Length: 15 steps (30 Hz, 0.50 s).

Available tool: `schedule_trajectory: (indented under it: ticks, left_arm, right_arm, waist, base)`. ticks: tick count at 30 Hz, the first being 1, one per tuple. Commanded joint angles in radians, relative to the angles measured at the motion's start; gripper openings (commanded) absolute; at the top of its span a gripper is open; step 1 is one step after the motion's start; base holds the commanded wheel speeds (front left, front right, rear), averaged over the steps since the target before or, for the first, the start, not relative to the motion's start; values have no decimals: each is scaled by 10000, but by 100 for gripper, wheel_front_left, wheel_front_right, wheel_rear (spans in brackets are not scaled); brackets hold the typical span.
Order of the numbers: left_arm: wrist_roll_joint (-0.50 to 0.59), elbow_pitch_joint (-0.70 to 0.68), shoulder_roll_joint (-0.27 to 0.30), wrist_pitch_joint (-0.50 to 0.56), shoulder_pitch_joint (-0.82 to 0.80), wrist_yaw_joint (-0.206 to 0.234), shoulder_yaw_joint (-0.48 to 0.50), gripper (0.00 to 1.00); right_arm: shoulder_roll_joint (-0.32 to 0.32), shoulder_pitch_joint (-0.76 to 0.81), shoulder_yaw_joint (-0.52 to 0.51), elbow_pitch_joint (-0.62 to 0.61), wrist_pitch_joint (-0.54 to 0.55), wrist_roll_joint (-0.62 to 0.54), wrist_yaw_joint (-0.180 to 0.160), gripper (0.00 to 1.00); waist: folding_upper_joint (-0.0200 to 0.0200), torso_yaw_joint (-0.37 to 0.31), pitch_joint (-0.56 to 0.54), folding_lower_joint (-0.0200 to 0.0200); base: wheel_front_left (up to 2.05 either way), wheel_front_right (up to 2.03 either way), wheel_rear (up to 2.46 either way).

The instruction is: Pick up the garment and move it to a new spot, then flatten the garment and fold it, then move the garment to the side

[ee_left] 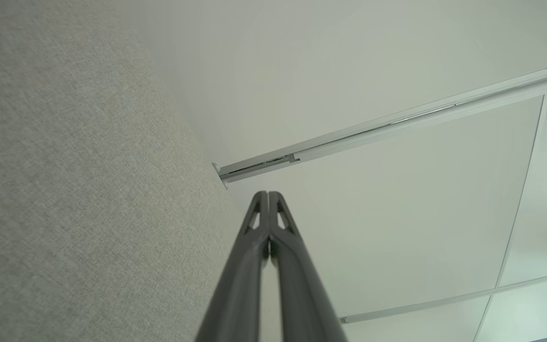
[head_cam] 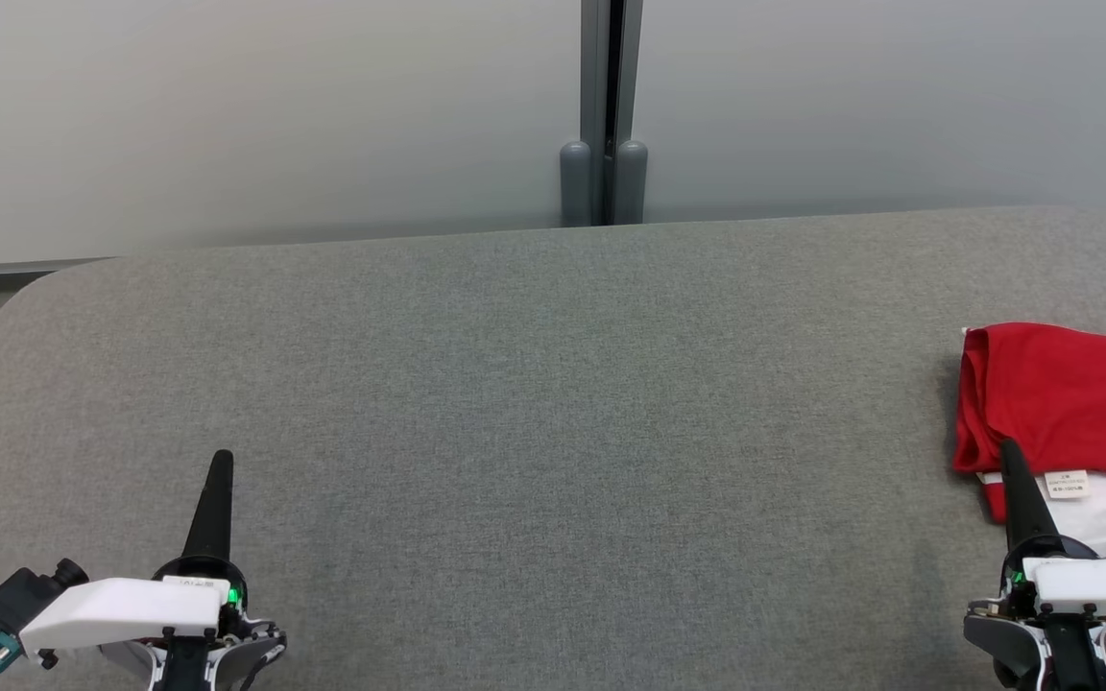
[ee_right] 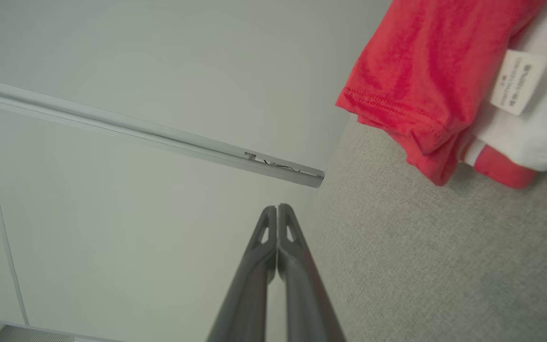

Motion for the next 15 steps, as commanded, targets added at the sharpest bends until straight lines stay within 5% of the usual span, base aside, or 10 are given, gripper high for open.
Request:
schedule_trajectory:
  ticks: [1, 15]
  left_arm:
    - [-267, -41, 43, 97, -250, -82, 101, 0]
    - [-1123, -15, 29, 408, -291, -105, 334, 0]
  right_arm:
    - [-62, -124, -43, -82, 96, 294, 3, 0]
    - [-67, -119, -146, -85, 378, 1333, 3, 0]
  waist:
    - [0, -13, -11, 0]
    - [0, -94, -73, 0]
  base:
    - [0, 0, 0]
    - [0, 0, 0]
